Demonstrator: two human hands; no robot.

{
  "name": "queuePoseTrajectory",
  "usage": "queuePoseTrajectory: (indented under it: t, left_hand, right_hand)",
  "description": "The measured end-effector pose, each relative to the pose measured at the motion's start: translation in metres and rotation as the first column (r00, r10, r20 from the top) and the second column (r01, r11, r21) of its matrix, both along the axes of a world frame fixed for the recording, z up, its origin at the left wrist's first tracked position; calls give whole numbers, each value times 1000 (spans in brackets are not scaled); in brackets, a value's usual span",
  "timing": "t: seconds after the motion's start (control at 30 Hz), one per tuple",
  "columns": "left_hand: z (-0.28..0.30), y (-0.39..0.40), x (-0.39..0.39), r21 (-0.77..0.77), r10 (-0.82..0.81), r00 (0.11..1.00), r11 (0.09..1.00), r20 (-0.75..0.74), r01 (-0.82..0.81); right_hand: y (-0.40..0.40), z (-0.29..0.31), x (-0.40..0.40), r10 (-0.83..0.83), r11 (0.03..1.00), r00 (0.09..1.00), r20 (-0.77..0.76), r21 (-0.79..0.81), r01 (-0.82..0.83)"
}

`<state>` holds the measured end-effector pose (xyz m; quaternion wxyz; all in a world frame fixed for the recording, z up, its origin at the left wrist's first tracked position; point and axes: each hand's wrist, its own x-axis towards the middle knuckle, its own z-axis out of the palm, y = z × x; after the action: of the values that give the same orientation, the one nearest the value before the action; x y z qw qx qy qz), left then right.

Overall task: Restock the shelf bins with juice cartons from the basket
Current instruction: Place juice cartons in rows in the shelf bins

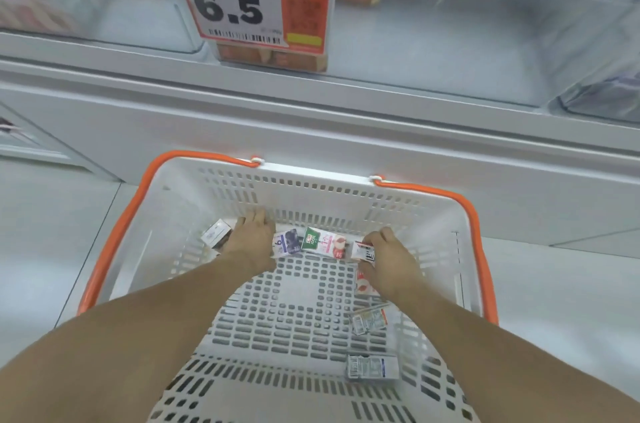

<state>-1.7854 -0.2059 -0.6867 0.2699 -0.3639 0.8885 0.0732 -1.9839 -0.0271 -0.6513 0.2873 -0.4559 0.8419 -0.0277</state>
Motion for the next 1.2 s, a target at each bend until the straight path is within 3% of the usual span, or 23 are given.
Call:
queuePoseTrajectory:
  t: [0.07,0.13,0.2,0.27,0.37,0.47,0.57,0.67,0.77,0.87,1.07,1.2]
  left_hand:
    - [21,3,-1,188,147,982,974,-119,-123]
    - [51,2,-4,412,311,934,885,-177,-216]
    - [93,-6,-4,578,377,919,778,-114,-247]
    - [149,-15,-7,677,332,943,698,-16,-234]
    - [237,-26,-8,692,260,965,700,-17,-176]
    - [319,-31,-2,674,238,964,732,-115,-100]
    - [369,-17,22,665,325,889,746,-324,-30]
    - [382,10,53,677,487,656,734,-577,51]
    - [386,15,63,727,588,523,681,-617,92]
    - [388,15,57,761,667,426,643,-611,84]
    - [387,25,40,899,853,289,429,-435,89]
    - [386,31,26,907,873,253,417,-416,55]
  right_hand:
    - [-6,16,-9,-2,1000,998,64,25,1]
    - [-11,39,-19,35,999,992,119,12,-37]
    - [-17,70,-26,147,989,980,135,5,-149]
    - [-23,110,-30,271,962,956,112,-7,-272]
    - [-27,180,-28,368,922,928,56,-149,-357]
    - [-19,242,-16,397,821,917,41,-463,-334]
    - [-10,284,0,289,687,940,181,-724,-72]
    - [-5,317,14,254,606,829,499,-750,266]
    - [0,335,17,317,591,664,677,-689,420]
    - [5,344,25,378,551,567,732,-670,497]
    - [-3,347,41,383,514,624,682,-718,469]
    - [-11,344,49,375,545,627,683,-709,447]
